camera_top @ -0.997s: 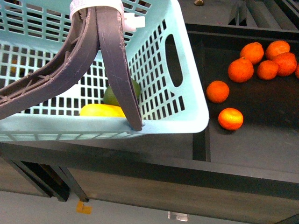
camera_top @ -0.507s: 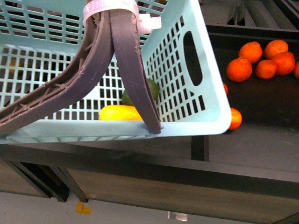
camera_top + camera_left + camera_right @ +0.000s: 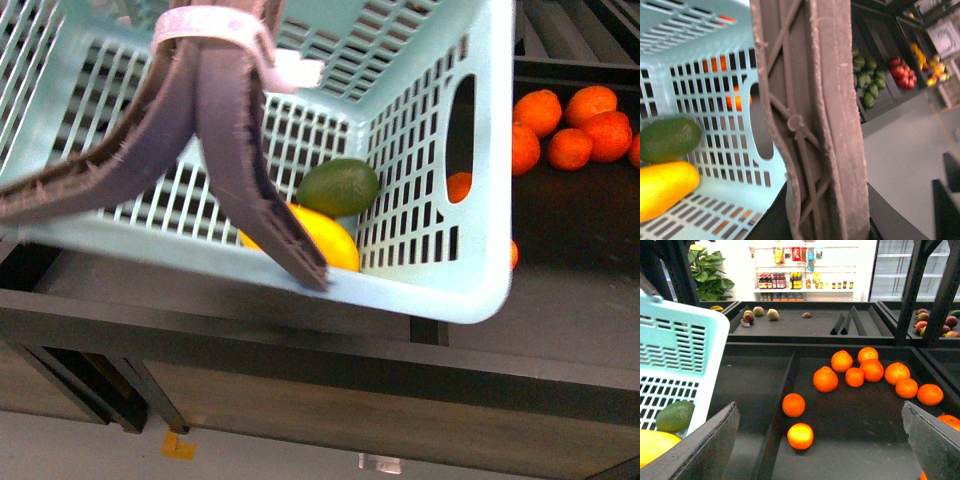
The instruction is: Pick mango and avocado into basket
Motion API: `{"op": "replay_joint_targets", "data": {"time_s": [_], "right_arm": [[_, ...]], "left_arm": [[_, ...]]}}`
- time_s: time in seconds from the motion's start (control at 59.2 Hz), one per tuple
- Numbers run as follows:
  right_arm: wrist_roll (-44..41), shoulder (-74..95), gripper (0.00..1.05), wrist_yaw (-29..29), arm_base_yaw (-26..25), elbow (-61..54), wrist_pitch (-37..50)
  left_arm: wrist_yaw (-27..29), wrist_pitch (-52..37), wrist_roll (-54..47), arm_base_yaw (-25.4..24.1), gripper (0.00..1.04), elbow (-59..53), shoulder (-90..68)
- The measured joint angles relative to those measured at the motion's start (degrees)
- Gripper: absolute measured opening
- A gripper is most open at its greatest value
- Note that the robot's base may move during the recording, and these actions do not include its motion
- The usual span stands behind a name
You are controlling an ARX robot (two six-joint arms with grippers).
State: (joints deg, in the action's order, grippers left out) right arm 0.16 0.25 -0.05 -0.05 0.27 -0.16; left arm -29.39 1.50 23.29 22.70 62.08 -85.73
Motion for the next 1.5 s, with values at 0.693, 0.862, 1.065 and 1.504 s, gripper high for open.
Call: {"op": "replay_joint_targets", "data": {"time_s": [0.693,0.862,1.065,1.504], "right_arm": [[0.0,0.0,0.97,-0.04,0.0,0.0,0.0],[0.0,0.0,0.97,-0.04,0.0,0.0,0.0],[0.0,0.0,0.97,-0.02,0.0,0.0,0.0],[0.0,0.0,0.97,-0.02,0.0,0.0,0.0]], "left_arm": [[54.75,0.7,42.14,-4.9,0.17,37.62,-38.88],[56.41,7.39,54.97,-5.55,0.17,52.33,-47.98],[56.89,13.51,63.93,-5.22,0.17,72.89,-62.86],[59.52,17.11,68.22,-5.27,0.17,100.08,-82.6]]}}
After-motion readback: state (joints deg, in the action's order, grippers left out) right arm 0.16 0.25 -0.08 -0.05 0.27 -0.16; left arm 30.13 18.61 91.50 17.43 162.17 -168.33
